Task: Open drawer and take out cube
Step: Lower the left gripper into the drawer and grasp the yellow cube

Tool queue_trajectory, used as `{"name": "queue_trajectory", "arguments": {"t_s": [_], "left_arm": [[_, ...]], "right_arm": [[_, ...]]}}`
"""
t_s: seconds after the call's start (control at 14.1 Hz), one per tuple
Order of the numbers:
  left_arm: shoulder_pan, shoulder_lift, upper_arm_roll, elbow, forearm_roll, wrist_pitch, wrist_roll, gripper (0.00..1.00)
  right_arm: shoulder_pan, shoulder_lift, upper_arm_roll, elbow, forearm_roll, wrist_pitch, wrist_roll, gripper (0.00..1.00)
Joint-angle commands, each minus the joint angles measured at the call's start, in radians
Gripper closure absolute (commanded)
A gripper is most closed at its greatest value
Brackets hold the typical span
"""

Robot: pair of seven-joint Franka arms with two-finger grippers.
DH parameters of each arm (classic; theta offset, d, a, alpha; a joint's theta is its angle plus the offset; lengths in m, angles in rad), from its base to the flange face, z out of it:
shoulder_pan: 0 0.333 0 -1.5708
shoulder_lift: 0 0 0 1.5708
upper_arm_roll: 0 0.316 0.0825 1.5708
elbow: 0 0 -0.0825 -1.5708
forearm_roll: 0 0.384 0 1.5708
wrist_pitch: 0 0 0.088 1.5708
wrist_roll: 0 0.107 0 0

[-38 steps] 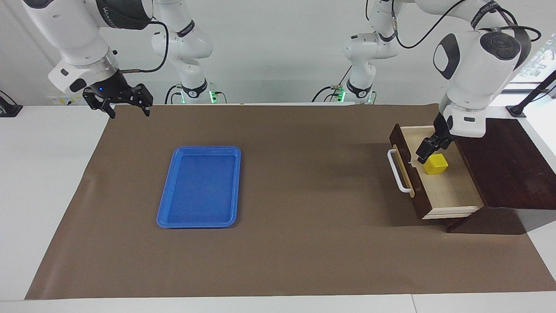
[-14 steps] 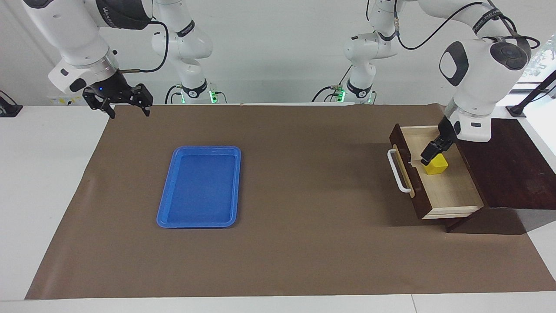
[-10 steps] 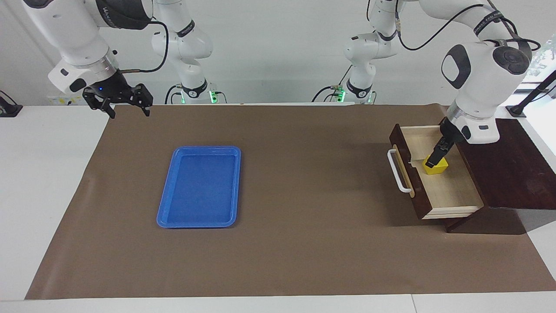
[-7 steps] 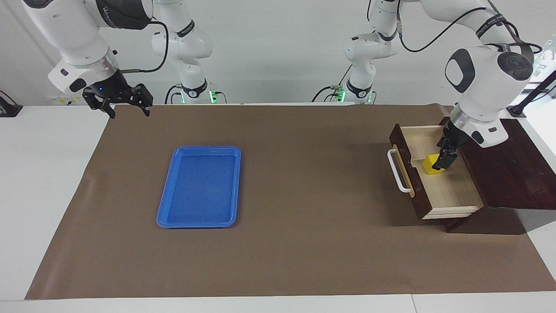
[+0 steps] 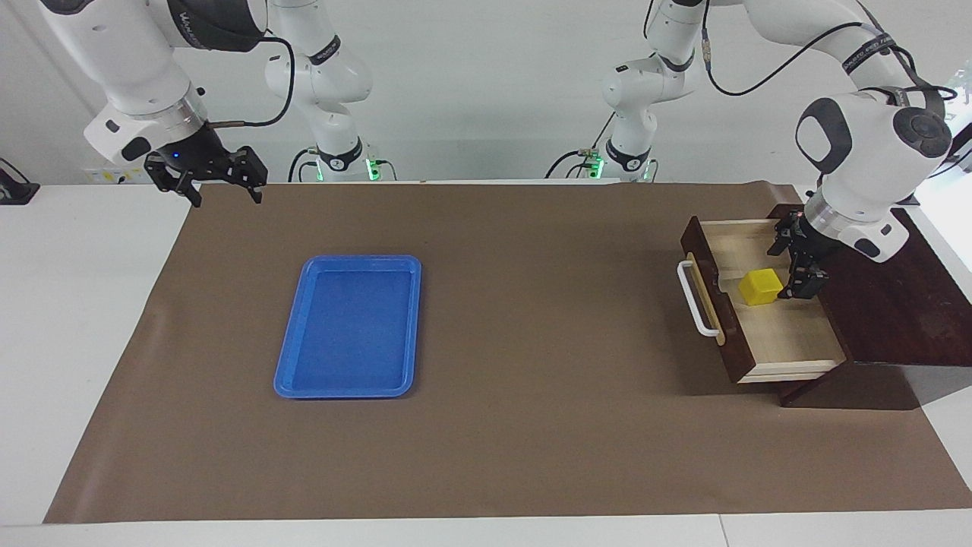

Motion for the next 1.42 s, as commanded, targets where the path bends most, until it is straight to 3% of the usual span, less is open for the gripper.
{"name": "queue_trajectory", "arguments": {"t_s": [0.0,0.36,0.92,1.0,1.07,1.21,1.35], "left_arm": [[0.019,-0.014,-0.006,-0.054,-0.005,0.074,-0.078,0.00],[0.024,-0.031,-0.006,-0.107,-0.002,0.102,-0.200,0.00],[0.024,-0.058,-0.006,-0.163,-0.002,0.131,-0.197,0.01],[0.024,-0.061,-0.006,-0.168,-0.002,0.131,-0.197,0.08],[0.025,-0.061,-0.008,-0.169,-0.002,0.131,-0.195,0.28],[0.025,-0.061,-0.008,-0.169,-0.002,0.131,-0.188,0.58],[0.016,-0.064,-0.008,-0.171,-0.002,0.122,-0.121,1.00]], "right_arm": [[-0.006,-0.006,0.002,-0.003,0.003,0.015,0.011,0.00],[-0.006,-0.006,0.002,-0.003,0.003,0.015,0.011,0.00],[-0.006,-0.006,0.003,-0.003,0.003,0.015,0.013,0.00],[-0.006,-0.006,0.002,-0.003,0.003,0.015,0.013,0.00],[-0.006,-0.006,0.002,-0.003,0.003,0.015,0.013,0.00],[-0.006,-0.006,0.002,-0.003,0.003,0.015,0.013,0.00],[-0.006,-0.006,0.002,-0.003,0.003,0.015,0.013,0.00]]}}
